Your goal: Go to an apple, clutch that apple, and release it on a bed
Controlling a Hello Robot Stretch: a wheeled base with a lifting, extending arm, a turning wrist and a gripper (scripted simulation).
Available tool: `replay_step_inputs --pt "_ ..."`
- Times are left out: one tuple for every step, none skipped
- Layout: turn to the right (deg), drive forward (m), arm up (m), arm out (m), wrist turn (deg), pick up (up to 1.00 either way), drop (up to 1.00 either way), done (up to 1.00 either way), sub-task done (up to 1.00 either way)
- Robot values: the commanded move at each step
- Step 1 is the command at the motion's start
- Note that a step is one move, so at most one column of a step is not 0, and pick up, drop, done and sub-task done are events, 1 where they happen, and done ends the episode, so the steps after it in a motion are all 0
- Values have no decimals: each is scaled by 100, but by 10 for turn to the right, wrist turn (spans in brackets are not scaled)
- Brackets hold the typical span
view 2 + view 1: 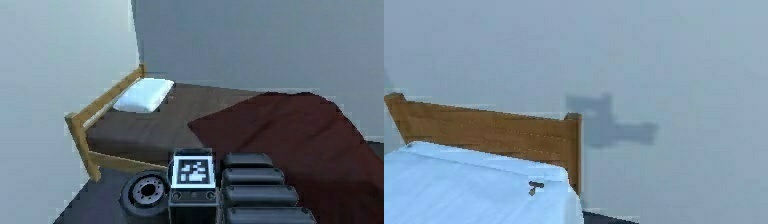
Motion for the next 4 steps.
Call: replay_step_inputs --pt "-450 0 0 0 0 0 0 0 0" --pt "-450 0 0 0 0 0 0 0 0" --pt "-450 0 0 0 0 0 0 0 0" --pt "-90 0 0 0 0 0 0 0 0"
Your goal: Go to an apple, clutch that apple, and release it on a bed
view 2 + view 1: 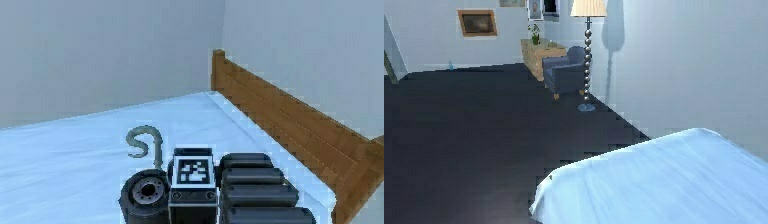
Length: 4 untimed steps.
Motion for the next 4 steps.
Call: replay_step_inputs --pt "0 0 0 48 0 0 0 0 0" --pt "0 0 0 0 450 0 0 0 0" --pt "0 0 0 0 180 0 0 0 0" --pt "0 0 -26 0 0 0 0 0 0"
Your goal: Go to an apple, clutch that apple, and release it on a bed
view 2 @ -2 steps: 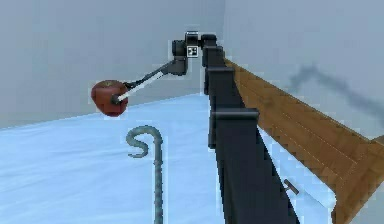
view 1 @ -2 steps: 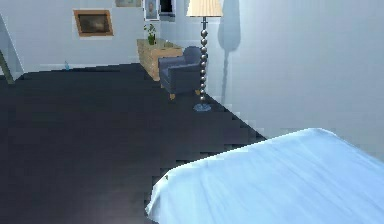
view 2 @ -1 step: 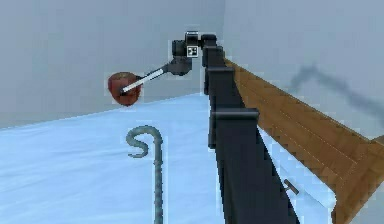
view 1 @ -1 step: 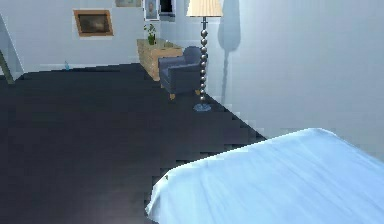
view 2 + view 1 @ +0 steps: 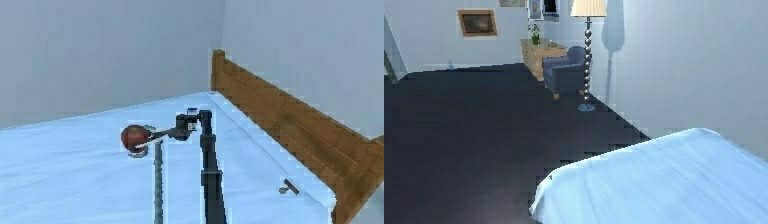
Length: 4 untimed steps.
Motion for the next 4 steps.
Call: replay_step_inputs --pt "0 0 -32 0 0 0 0 0 0" --pt "0 0 0 0 0 0 100 0 0" --pt "0 0 10 0 0 0 0 0 0" --pt "0 0 0 -8 0 0 0 0 0"
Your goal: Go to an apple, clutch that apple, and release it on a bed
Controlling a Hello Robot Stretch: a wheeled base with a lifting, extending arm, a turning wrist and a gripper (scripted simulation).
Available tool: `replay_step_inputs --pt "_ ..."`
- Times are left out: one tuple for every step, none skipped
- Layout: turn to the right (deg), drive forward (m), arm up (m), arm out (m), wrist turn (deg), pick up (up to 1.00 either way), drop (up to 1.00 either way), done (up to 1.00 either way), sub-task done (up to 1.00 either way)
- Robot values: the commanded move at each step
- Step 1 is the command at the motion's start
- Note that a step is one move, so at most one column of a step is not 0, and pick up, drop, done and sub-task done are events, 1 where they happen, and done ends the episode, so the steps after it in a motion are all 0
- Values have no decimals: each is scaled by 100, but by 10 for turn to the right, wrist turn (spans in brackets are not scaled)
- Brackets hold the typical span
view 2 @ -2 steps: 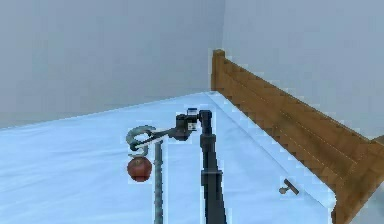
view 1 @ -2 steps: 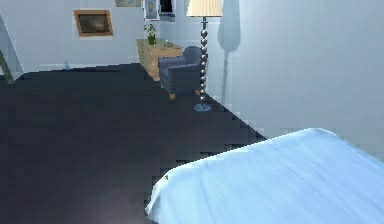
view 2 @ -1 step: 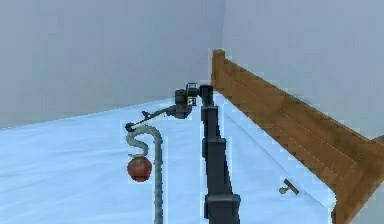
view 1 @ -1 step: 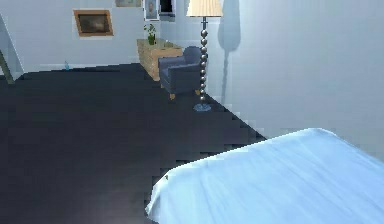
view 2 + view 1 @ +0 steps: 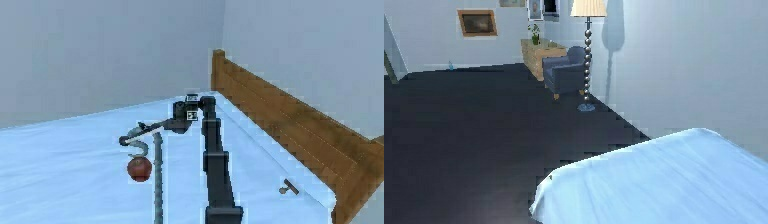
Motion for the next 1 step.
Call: replay_step_inputs --pt "0 0 0 0 0 0 0 100 0"
